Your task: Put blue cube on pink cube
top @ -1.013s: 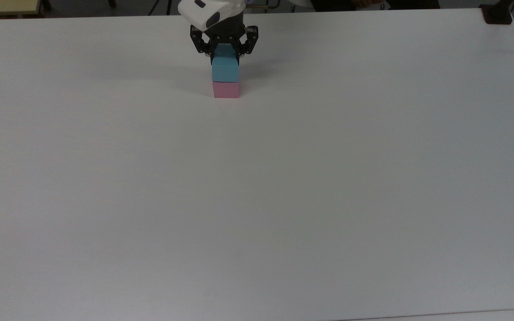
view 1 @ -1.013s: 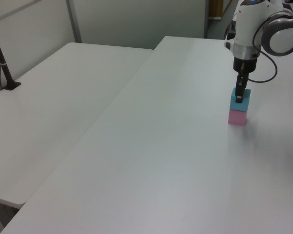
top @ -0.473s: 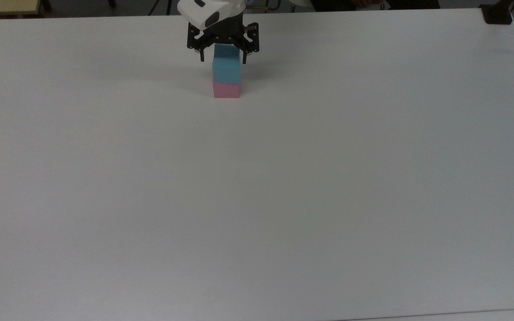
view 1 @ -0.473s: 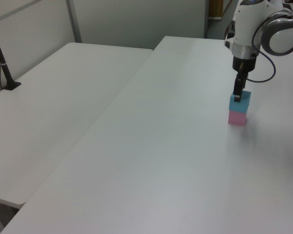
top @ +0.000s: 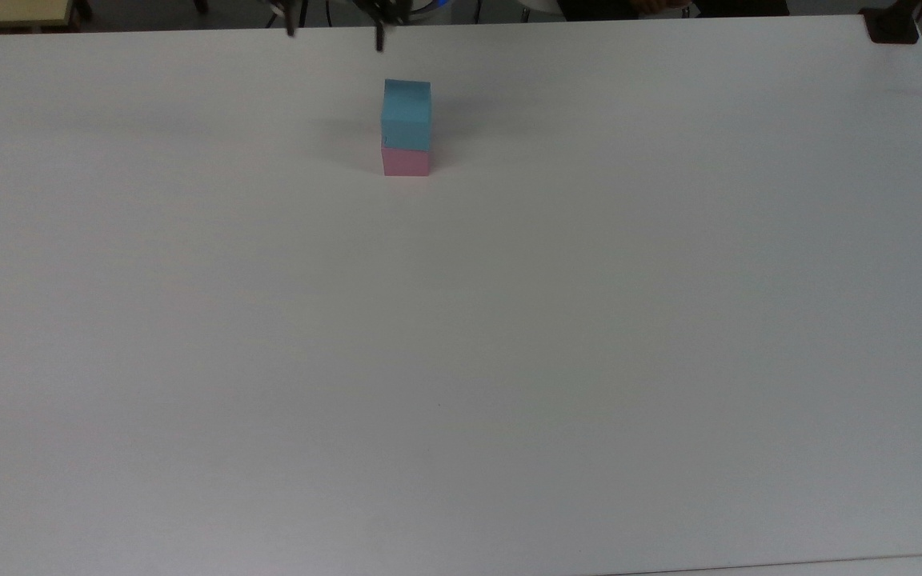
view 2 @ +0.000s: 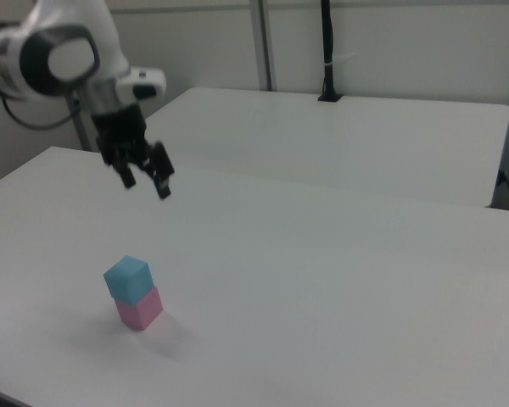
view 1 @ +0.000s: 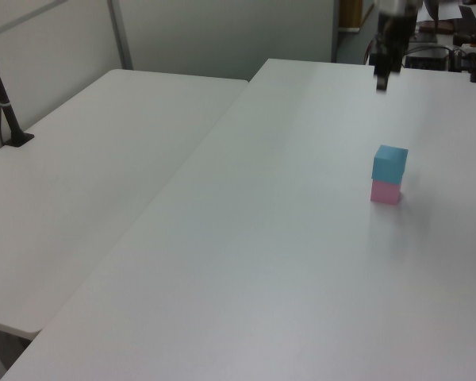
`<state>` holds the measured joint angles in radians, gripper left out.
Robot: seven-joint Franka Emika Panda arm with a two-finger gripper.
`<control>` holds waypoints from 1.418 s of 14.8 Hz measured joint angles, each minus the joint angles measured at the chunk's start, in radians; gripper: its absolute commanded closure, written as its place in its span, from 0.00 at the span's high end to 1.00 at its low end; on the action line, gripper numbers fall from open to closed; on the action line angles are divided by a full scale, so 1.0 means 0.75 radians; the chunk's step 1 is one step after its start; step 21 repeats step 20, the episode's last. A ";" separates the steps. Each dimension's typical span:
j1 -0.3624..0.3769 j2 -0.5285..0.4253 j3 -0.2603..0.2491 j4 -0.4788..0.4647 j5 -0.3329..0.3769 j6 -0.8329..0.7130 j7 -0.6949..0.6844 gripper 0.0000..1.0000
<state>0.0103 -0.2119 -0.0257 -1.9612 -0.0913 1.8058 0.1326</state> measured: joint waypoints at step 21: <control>-0.007 0.311 -0.085 0.535 0.012 -0.141 -0.305 1.00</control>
